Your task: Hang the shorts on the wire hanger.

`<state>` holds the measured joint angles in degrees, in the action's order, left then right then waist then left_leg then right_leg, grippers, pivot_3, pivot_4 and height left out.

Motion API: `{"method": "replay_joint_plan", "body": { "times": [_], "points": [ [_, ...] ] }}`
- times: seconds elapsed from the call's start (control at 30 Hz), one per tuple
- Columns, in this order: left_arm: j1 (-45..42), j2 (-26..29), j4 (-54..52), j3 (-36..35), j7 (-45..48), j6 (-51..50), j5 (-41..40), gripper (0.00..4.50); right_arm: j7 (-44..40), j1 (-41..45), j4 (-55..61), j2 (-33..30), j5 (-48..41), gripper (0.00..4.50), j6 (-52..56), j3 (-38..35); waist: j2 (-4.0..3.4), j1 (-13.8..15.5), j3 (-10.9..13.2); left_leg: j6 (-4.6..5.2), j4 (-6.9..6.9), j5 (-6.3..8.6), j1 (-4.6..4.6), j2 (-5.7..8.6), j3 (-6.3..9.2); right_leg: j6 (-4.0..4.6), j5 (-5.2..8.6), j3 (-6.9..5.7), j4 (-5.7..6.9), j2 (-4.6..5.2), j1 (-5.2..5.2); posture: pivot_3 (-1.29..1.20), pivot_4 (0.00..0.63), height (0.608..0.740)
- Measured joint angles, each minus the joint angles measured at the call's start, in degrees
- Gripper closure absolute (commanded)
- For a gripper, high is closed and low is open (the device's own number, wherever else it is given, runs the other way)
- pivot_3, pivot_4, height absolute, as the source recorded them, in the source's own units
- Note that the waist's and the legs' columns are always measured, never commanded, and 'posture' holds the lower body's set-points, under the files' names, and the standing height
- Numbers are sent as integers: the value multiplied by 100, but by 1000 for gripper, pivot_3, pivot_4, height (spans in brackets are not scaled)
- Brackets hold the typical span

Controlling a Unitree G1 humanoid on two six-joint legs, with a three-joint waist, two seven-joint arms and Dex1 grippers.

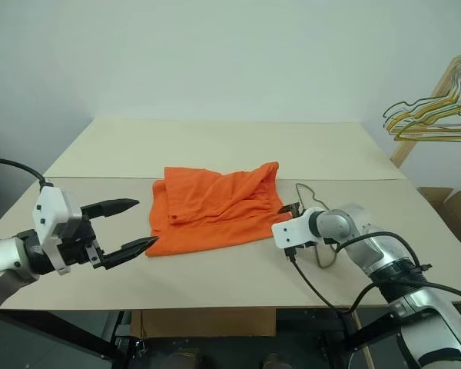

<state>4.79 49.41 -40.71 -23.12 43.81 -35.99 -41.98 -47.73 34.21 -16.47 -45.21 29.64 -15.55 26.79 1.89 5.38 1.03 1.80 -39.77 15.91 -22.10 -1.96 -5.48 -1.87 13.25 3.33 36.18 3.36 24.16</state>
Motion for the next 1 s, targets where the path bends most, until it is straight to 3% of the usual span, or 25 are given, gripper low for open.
{"method": "replay_joint_plan", "body": {
  "times": [0.43, 0.83, 1.0],
  "points": [
    [56, -12, -11, 51, -48, 78, 121, 0, 1754, 799, -1939, 726, 1286, 196, -577, 420, 2, -96, -2, -9, 2, -6, 25, 0, 5, 5, -2, 1, 11, -1, -20, 205, 0, 740],
    [79, -44, -66, 166, -15, 270, 266, 0, 2062, 785, -2311, 1112, 1354, 4309, -748, 557, -1, -193, 0, -9, 10, -6, 56, 0, 39, 1, -4, 6, 15, -2, -44, 202, 0, 740],
    [239, -40, -67, 172, 68, 332, 375, 0, 2075, 768, -2284, 1055, 1347, 4473, -844, 573, -3, -182, 1, -9, 10, -6, 54, 0, 39, 2, -2, 6, 14, -1, -43, 202, 0, 740]
  ]
}}
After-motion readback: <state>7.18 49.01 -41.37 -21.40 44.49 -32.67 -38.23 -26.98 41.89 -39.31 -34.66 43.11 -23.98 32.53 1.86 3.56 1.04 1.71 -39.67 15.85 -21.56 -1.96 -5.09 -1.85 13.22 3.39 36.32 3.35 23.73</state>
